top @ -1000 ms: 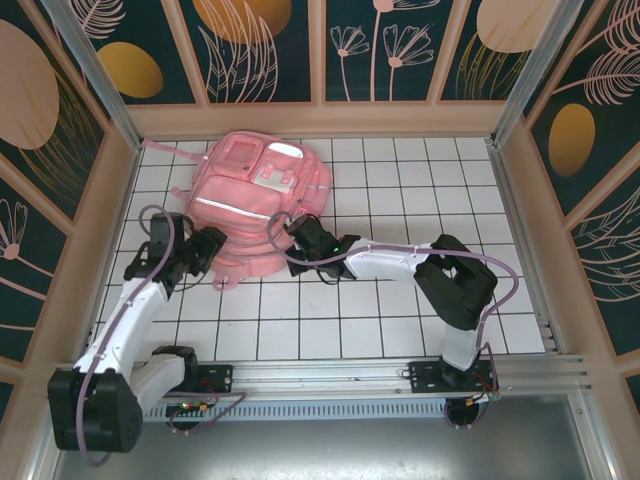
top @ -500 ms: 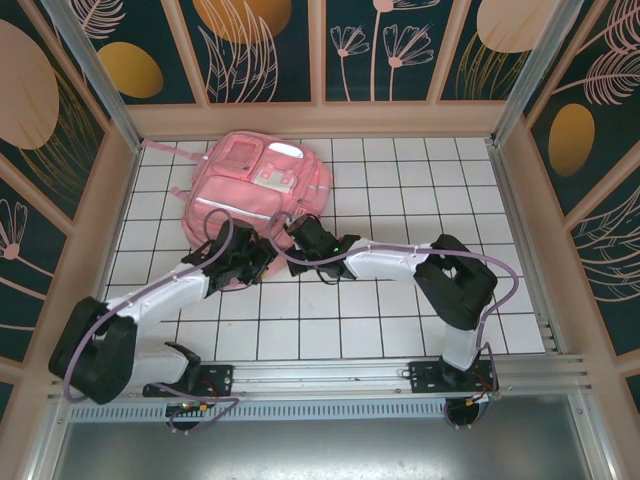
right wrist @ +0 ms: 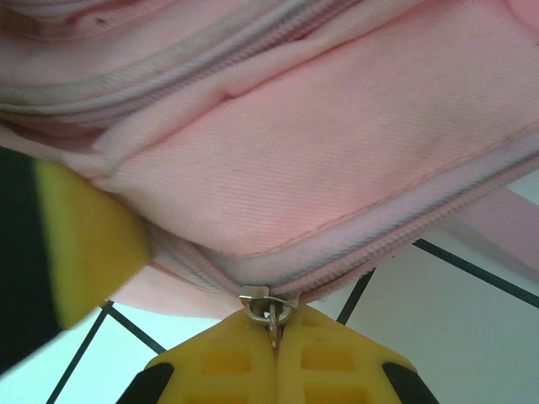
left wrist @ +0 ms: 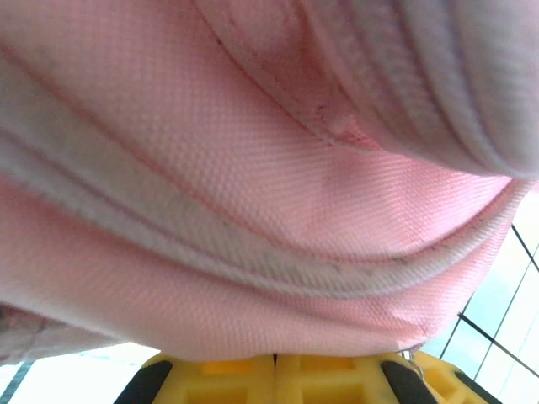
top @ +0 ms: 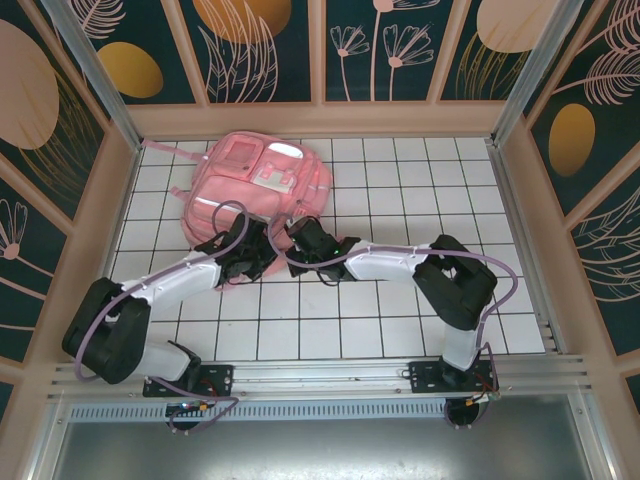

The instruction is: Pack books, pencil case, and school supplies into a backpack

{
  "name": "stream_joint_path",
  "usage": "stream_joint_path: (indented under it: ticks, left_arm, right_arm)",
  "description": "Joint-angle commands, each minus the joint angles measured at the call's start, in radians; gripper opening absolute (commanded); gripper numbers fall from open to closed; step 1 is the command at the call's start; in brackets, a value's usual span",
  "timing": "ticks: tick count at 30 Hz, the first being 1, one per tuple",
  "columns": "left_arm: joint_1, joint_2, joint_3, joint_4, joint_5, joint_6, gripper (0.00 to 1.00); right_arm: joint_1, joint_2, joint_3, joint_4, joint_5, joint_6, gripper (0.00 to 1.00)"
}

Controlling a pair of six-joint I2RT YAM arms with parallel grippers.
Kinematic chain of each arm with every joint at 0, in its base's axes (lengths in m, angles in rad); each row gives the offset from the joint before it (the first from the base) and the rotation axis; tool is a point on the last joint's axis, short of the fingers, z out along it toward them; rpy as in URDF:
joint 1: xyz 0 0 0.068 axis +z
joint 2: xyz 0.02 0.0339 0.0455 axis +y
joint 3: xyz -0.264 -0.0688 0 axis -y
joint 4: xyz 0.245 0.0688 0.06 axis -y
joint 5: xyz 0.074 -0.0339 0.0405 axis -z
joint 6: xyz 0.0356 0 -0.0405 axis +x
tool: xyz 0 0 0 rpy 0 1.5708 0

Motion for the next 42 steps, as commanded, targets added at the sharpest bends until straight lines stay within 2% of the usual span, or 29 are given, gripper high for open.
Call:
stream_joint_path:
  ticks: [1, 13, 17, 21, 24, 30, 36, 42]
  left_arm:
    - [0.032, -0.094, -0.001, -0.113, -0.186, 0.037, 0.00]
    - [0.091, -0.359, -0.002, -0.320, -0.236, 0.094, 0.00]
    - [0.092, -0.374, -0.016, -0.261, -0.150, 0.109, 0.00]
    - [0.092, -0.343, -0.052, -0.153, -0.050, 0.080, 0.37]
    - [0.091, -0.314, -0.078, -0.087, -0.006, 0.046, 0.50]
    - [0.086, -0.240, -0.117, 0.071, 0.117, -0.048, 0.60]
    - [0.061, -0.190, -0.118, 0.084, 0.132, -0.075, 0.65]
    - [0.046, -0.140, -0.131, 0.088, 0.113, -0.099, 0.66]
  right_arm:
    - [-0.038, -0.057, -0.032, -0.023, 0.044, -0.018, 0.00]
    - [-0.217, 0.018, 0.015, 0.001, 0.049, -0.135, 0.00]
    - [-0.224, 0.035, 0.060, -0.009, 0.006, -0.146, 0.00]
    - [-0.197, 0.033, 0.052, -0.009, -0.011, -0.133, 0.00]
    - [-0.164, 0.023, 0.032, -0.004, -0.014, -0.115, 0.00]
    - [-0.061, 0.018, 0.021, 0.013, -0.043, -0.074, 0.00]
    - [0.021, 0.028, 0.050, 0.024, -0.058, -0.031, 0.00]
    - [0.075, 0.031, 0.089, 0.030, -0.058, -0.007, 0.00]
